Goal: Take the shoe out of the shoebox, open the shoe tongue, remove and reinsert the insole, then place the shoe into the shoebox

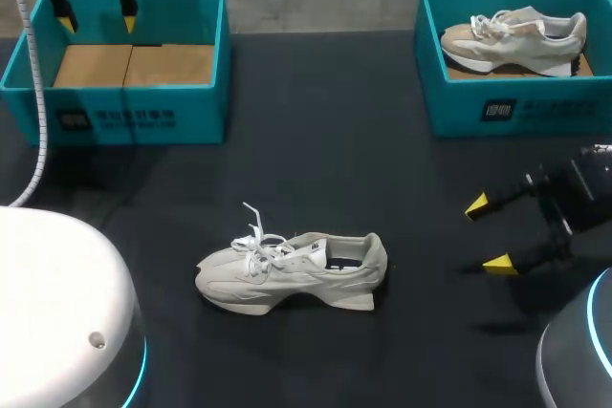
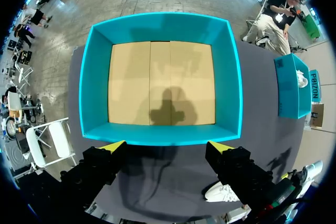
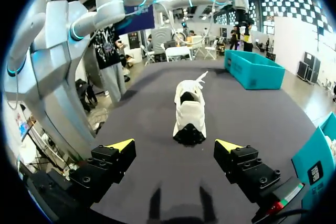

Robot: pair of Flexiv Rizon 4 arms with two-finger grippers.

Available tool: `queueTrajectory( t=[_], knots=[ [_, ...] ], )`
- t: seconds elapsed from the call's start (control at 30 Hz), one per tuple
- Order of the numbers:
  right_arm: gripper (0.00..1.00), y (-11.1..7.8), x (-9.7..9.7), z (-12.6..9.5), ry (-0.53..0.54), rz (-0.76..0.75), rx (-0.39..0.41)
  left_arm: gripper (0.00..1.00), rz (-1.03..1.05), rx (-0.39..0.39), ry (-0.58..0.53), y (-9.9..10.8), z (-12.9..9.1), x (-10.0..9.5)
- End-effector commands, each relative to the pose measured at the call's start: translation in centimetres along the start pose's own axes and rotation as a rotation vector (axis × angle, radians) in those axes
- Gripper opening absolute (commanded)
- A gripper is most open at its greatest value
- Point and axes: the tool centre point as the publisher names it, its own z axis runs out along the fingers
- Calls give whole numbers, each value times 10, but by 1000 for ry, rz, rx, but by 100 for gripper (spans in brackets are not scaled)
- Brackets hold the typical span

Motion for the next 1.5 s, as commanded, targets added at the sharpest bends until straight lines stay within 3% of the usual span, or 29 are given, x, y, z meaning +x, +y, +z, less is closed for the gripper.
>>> queueTrajectory(
  t=[0.03, 0.37, 0.7, 1.13, 1.5],
  knots=[
    [100, -2, 2, 15, -88, -11, 32, 100, 0, 0, -1, 0, 0, 0],
    [100, -44, -3, 23, -133, -25, -150, 100, 0, 0, -1, 0, 0, 0],
    [100, -63, -4, 32, -182, -23, -185, 100, 0, 0, -1, 0, 0, 0],
    [100, -63, -4, 32, -182, -23, -185, 100, 0, 0, -1, 0, 0, 0],
    [100, -72, -19, 53, -152, 28, -214, 100, 0, 0, -1, 0, 0, 0]
  ],
)
